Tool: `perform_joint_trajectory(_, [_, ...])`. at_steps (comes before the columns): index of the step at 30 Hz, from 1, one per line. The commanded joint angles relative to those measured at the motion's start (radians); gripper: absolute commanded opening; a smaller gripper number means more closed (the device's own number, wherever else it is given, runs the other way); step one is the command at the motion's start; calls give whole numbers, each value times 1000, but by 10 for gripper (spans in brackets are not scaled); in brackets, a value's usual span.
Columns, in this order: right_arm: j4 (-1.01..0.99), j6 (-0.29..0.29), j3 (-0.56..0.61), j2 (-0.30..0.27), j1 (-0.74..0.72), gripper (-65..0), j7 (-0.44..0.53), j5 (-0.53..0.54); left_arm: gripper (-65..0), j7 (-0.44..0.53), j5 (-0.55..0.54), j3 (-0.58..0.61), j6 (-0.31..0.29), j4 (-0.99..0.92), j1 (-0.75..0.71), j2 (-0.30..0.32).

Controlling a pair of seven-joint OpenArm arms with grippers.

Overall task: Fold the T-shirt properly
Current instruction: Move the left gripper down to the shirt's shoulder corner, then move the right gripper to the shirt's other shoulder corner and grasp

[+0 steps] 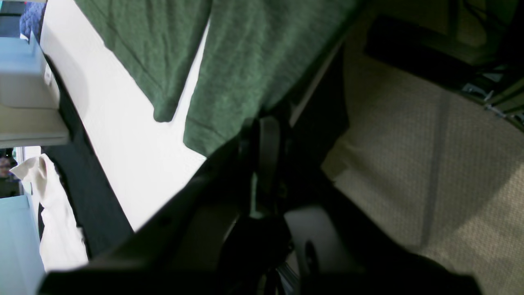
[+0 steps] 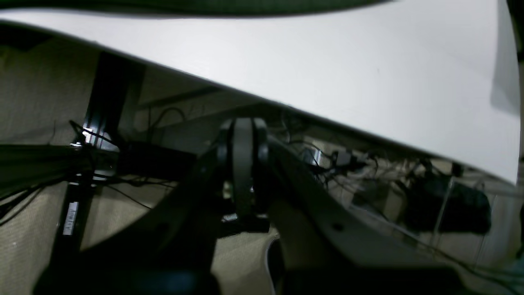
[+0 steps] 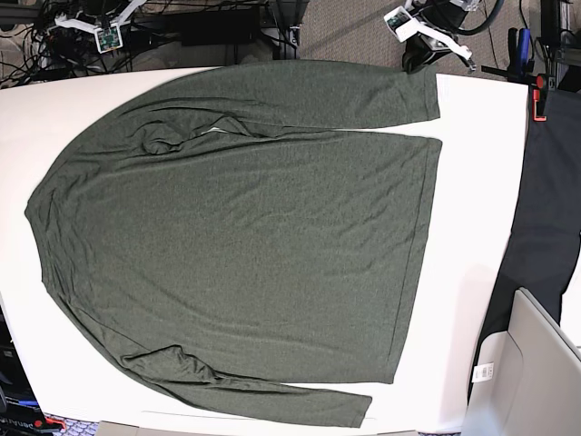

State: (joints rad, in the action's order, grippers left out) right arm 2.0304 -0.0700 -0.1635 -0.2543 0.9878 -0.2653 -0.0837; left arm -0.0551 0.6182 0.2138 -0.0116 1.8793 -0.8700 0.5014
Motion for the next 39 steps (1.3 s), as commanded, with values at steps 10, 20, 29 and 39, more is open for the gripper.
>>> perform_joint_trajectory(10, [10,-4,2,-1,-97,-649,90,-403,-650,10,1,2,15,16,-4,6])
perform_joint_trajectory(20, [-20,-9,9,22,-223,-645,67,-822,-650,7,-1,-1,15,13,-2,-13])
perform_joint_trajectory(29, [-27,-96,117,-32,-252,-567,-32,-907,-650,8,-1,2,15,12,-1,-14])
perform_joint_trajectory(39, [-40,-251,137,-50,-251,-565,-104,-907,-650,5,-1,0,15,12,-1,-14])
